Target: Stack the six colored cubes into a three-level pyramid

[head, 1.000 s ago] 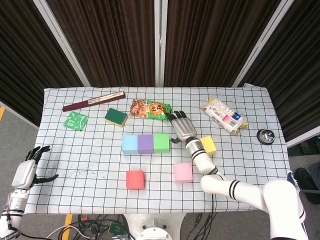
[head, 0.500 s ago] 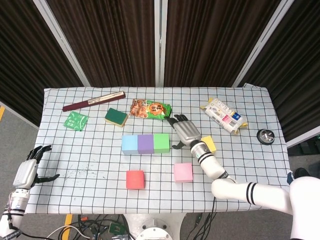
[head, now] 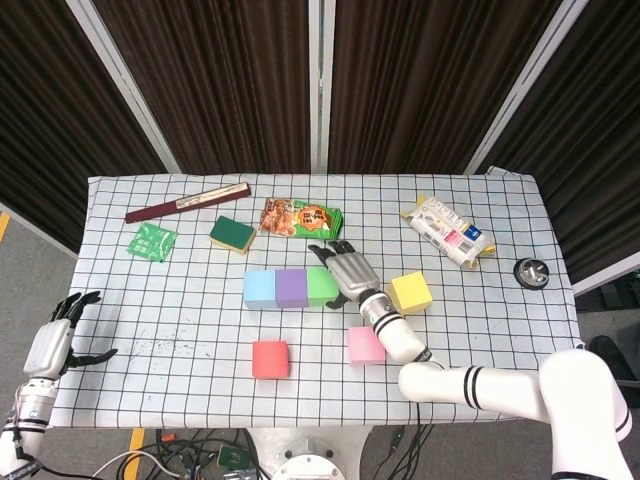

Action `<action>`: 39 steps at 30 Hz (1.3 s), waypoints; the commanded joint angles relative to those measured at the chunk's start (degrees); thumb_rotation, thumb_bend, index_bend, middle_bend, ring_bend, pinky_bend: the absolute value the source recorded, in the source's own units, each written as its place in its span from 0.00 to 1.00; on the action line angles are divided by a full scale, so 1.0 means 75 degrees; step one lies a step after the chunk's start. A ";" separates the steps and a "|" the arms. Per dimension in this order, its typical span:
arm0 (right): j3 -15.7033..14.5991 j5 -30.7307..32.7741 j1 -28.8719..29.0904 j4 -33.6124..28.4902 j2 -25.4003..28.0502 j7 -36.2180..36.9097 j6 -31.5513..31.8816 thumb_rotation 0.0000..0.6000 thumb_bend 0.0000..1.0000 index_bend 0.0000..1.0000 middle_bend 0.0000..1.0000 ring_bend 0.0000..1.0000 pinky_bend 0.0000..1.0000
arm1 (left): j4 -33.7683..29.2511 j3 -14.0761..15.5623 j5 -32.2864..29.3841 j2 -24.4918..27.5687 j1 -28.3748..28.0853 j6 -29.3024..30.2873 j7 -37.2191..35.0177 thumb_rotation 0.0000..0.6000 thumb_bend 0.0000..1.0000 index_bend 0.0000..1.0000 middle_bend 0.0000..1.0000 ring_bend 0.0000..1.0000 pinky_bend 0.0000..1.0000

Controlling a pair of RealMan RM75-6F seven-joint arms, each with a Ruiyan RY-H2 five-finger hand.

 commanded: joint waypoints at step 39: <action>-0.0167 -0.0074 -0.0050 -0.0109 -0.0069 -0.0314 0.0525 1.00 0.20 0.00 0.35 0.00 0.00 | 0.0054 -0.0007 0.0022 -0.0024 -0.0007 0.0008 -0.0047 1.00 0.00 0.13 0.16 0.04 0.06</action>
